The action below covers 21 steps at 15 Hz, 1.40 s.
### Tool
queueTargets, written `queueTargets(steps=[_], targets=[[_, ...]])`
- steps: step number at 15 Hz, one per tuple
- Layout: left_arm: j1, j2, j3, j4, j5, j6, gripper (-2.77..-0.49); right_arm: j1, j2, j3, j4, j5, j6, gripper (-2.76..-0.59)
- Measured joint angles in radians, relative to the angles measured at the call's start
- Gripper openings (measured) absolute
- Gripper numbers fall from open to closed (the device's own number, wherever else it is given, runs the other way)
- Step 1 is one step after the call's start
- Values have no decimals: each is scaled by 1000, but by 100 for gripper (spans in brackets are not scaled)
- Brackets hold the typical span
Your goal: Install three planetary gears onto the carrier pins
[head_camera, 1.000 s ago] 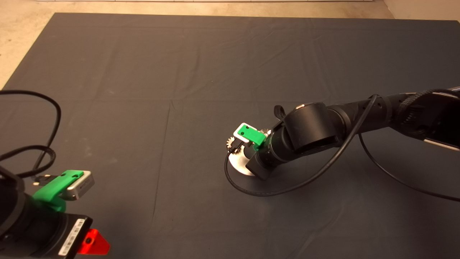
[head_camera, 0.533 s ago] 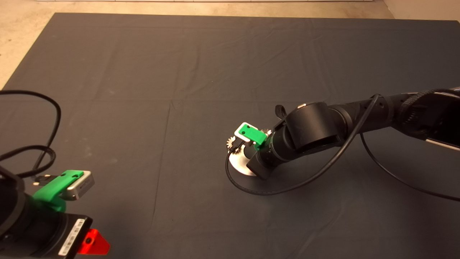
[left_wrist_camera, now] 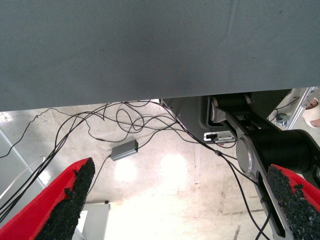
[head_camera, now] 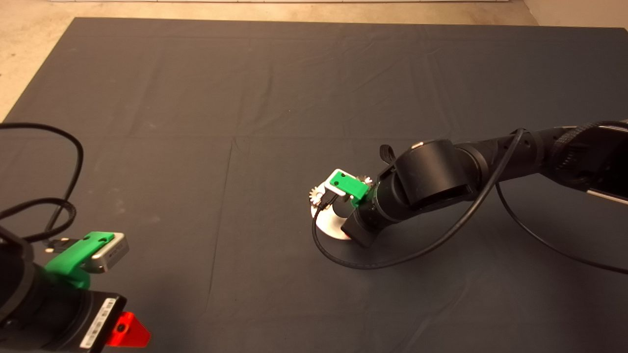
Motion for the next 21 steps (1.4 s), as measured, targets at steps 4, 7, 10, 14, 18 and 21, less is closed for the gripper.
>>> queueTargets(steps=[4,7,10,14,18,21], targets=[[0,0,0,0,0,0,-78,5,0,4,8,0,0,-236],[0,0,0,0,0,0,-78,5,0,7,9,0,0,-236],[0,0,0,0,0,0,-78,5,0,14,9,0,0,-236],[0,0,0,0,0,0,-78,5,0,16,9,0,0,-236],[0,0,0,0,0,0,-78,4,1,16,8,0,0,-236],[0,0,0,0,0,0,-78,4,1,16,4,0,0,-236]])
